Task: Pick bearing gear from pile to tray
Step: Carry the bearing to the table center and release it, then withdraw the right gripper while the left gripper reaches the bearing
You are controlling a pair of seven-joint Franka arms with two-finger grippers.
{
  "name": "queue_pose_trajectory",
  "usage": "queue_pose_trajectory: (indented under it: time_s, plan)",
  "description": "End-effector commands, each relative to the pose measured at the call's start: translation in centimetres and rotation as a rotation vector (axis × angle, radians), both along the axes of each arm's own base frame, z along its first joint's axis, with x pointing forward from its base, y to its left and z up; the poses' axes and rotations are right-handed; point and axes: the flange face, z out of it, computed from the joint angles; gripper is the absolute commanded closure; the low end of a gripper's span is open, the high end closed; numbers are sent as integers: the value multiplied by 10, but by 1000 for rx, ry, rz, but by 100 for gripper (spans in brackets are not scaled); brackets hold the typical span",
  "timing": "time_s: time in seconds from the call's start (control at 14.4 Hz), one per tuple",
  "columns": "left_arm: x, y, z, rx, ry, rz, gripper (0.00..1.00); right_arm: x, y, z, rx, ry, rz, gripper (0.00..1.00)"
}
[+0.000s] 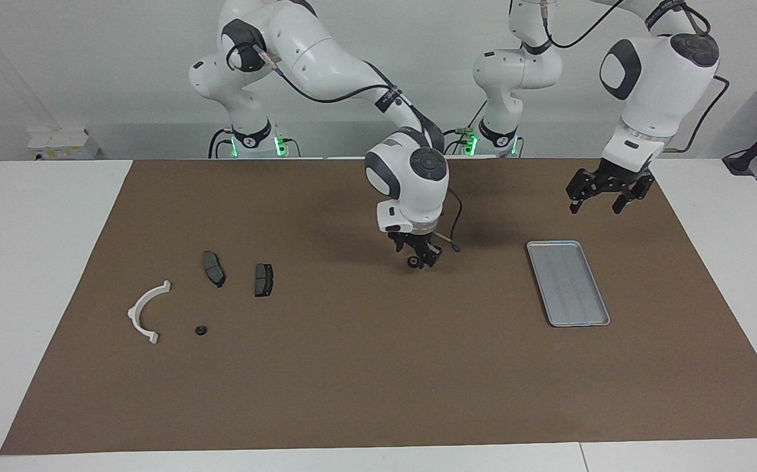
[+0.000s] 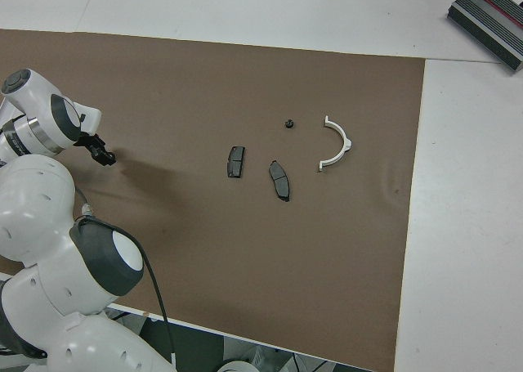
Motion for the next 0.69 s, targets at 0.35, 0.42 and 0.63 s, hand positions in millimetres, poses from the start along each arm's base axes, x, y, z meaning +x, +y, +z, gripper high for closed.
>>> queue_pose_trajectory:
  time_s: [0.35, 0.42, 0.63]
  plan:
    - [23, -148, 14, 54, 58, 146, 0, 92, -268, 154, 55, 45, 514, 0]
    - [31, -179, 7, 56, 54, 184, 0, 99, -302, 151, 52, 53, 590, 0]
    - [43, -243, -35, 23, 14, 268, 1, 104, -382, 123, 35, 47, 661, 0]
